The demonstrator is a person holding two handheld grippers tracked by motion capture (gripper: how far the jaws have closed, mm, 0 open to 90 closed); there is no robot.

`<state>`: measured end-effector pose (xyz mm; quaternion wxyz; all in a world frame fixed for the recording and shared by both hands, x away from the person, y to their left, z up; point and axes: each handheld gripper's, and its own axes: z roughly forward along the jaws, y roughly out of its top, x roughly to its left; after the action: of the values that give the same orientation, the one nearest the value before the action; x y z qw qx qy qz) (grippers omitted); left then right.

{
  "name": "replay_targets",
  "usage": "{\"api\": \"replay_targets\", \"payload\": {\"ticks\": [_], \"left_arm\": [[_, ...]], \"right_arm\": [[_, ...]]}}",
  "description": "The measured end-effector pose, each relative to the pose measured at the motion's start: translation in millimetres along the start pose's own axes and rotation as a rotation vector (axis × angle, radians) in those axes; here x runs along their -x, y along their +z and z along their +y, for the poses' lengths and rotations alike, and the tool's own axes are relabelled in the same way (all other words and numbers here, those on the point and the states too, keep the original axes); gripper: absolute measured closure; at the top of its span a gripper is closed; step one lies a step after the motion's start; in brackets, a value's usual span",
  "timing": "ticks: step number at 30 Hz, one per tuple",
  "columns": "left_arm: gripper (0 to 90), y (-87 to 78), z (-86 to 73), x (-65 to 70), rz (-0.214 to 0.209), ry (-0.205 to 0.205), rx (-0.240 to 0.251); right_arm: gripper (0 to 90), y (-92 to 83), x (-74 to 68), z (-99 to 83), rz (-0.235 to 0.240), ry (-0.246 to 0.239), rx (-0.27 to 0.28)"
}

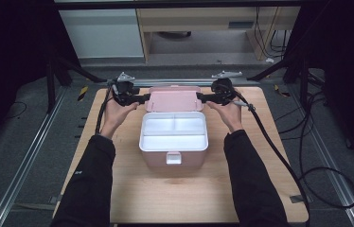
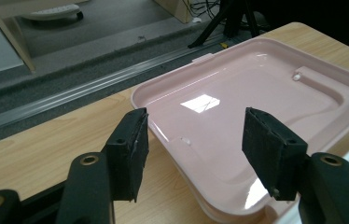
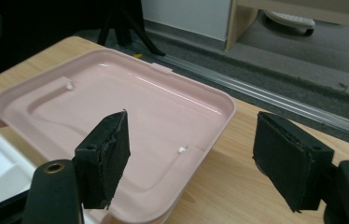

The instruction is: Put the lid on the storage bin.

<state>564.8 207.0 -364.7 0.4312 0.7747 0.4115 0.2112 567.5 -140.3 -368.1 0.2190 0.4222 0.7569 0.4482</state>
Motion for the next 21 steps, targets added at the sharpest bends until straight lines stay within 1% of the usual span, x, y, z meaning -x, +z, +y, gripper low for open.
{"api": "replay_targets", "payload": {"ticks": [1, 4, 7, 9, 10, 12, 14, 17, 19, 21], "left_arm": [[40.7, 2.8, -0.9, -0.9, 0.002, -0.004, -0.008], [40.4, 11.2, -4.2, -2.2, 0.007, -0.011, -0.032], [39.9, 19.7, -8.0, -1.4, 0.014, 0.000, -0.072], [39.2, 25.0, -10.7, -1.2, 0.004, -0.009, -0.097], [38.7, 27.5, -11.9, -0.7, 0.001, -0.006, -0.108], [38.3, 31.4, -13.4, 0.7, -0.006, -0.003, -0.119], [38.1, 34.4, -14.1, 2.7, -0.007, -0.009, -0.118], [38.1, 39.9, -15.8, 6.8, -0.014, 0.002, -0.135], [37.1, 42.8, -17.3, 7.3, -0.003, 0.019, -0.151], [36.9, 44.1, -18.4, 5.5, -0.003, 0.015, -0.158]], "right_arm": [[28.4, 4.5, 1.1, -0.3, -0.005, 0.001, -0.009], [28.6, 16.1, 4.6, -4.1, 0.009, 0.020, -0.037], [31.0, 23.8, 6.7, -10.4, 0.030, 0.029, -0.056], [32.7, 26.9, 4.6, -14.9, 0.042, 0.026, -0.058], [32.5, 28.4, 3.5, -17.0, 0.047, 0.026, -0.067], [32.5, 30.7, 1.8, -20.4, 0.044, 0.018, -0.089], [32.6, 32.6, 0.5, -22.5, 0.044, 0.009, -0.102], [33.3, 34.0, -0.8, -25.1, 0.053, 0.023, -0.100], [34.0, 35.5, -0.5, -27.0, 0.058, 0.034, -0.114], [34.4, 36.7, 0.4, -29.3, 0.061, 0.030, -0.121]]}}
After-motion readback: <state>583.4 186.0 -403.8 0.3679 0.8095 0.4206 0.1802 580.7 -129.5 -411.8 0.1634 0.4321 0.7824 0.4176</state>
